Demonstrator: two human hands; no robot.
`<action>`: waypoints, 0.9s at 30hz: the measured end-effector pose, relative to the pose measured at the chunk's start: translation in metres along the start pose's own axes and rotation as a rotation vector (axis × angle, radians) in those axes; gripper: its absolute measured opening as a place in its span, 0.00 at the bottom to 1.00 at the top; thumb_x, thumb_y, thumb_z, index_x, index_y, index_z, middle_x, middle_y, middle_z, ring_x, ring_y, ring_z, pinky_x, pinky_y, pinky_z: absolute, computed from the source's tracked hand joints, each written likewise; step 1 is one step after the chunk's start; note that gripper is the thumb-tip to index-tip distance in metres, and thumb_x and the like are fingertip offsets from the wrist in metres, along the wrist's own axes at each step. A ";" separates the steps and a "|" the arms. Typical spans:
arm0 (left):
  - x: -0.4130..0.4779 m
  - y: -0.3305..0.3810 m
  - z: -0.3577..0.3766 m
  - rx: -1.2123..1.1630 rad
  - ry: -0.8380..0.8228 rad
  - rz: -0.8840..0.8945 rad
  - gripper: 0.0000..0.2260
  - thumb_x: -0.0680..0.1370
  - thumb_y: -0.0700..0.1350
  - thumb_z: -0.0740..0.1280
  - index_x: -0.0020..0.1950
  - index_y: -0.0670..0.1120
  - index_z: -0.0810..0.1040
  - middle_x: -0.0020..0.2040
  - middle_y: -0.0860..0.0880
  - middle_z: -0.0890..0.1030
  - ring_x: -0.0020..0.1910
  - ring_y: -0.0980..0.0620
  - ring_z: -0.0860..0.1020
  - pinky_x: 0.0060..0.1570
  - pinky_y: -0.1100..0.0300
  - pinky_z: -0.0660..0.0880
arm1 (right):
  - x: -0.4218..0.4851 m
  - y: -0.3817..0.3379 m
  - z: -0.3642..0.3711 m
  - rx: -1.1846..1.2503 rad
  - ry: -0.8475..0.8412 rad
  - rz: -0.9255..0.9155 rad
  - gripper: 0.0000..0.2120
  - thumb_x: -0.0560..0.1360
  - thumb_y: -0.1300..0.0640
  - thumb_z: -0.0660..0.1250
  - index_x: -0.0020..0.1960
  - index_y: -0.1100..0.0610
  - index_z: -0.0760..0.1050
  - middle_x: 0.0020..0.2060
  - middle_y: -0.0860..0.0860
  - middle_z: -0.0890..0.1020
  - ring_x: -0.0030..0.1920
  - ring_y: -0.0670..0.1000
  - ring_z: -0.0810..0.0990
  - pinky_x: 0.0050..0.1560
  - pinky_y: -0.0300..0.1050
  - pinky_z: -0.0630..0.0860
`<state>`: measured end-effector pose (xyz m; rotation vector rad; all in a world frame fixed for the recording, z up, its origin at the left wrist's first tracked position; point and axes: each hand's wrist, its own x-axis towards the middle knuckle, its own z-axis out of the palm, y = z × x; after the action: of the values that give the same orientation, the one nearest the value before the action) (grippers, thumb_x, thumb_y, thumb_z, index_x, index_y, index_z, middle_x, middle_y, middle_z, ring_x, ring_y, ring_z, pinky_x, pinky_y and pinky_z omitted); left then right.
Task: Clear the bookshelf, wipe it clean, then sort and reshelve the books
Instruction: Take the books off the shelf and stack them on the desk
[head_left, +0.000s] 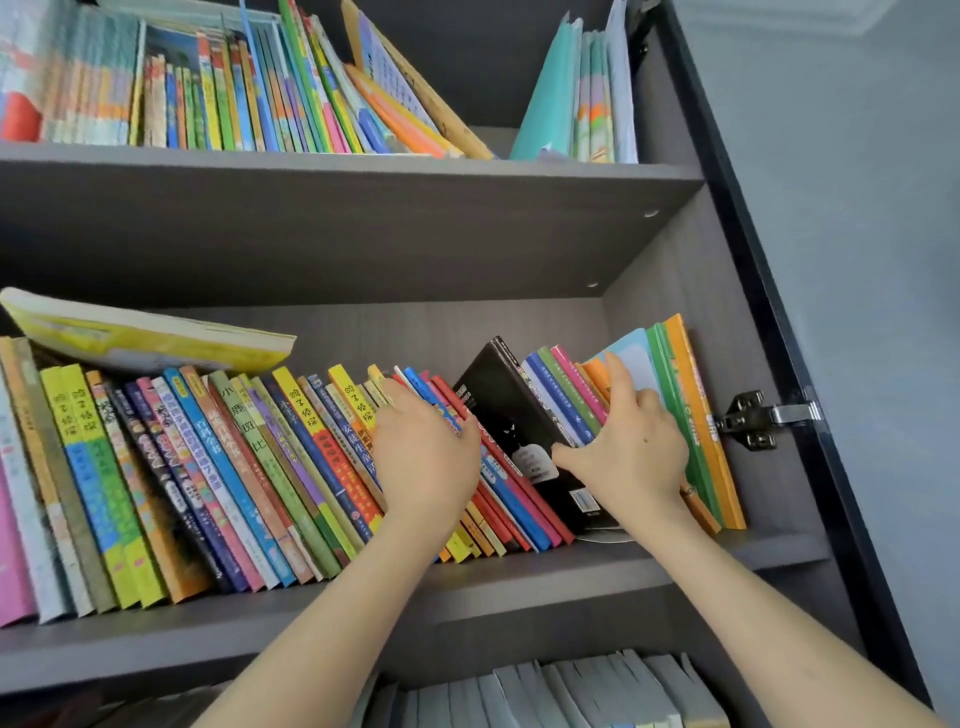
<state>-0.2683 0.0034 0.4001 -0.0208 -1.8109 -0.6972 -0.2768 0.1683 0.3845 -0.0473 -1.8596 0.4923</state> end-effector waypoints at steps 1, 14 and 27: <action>-0.002 0.005 -0.001 0.099 -0.006 0.001 0.38 0.77 0.57 0.65 0.76 0.39 0.50 0.62 0.39 0.72 0.59 0.44 0.75 0.49 0.57 0.74 | 0.001 0.002 -0.001 0.007 -0.012 0.015 0.44 0.66 0.35 0.71 0.73 0.50 0.55 0.56 0.53 0.74 0.46 0.48 0.69 0.39 0.40 0.67; -0.005 0.065 0.026 -0.095 -0.301 -0.070 0.37 0.78 0.64 0.57 0.69 0.31 0.60 0.56 0.39 0.78 0.54 0.43 0.78 0.40 0.59 0.67 | 0.016 0.031 -0.010 0.384 -0.138 0.000 0.21 0.65 0.34 0.72 0.45 0.49 0.74 0.36 0.43 0.78 0.36 0.42 0.76 0.32 0.38 0.67; 0.006 0.076 0.067 -0.263 -0.192 -0.241 0.23 0.75 0.38 0.65 0.66 0.38 0.59 0.58 0.38 0.76 0.55 0.39 0.78 0.49 0.52 0.76 | 0.016 0.042 0.006 0.188 -0.161 0.002 0.33 0.71 0.38 0.69 0.67 0.50 0.56 0.49 0.48 0.73 0.49 0.55 0.79 0.41 0.45 0.71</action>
<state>-0.3023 0.0952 0.4272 -0.0457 -1.9106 -1.1347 -0.2964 0.2086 0.3821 0.1197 -1.9618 0.6871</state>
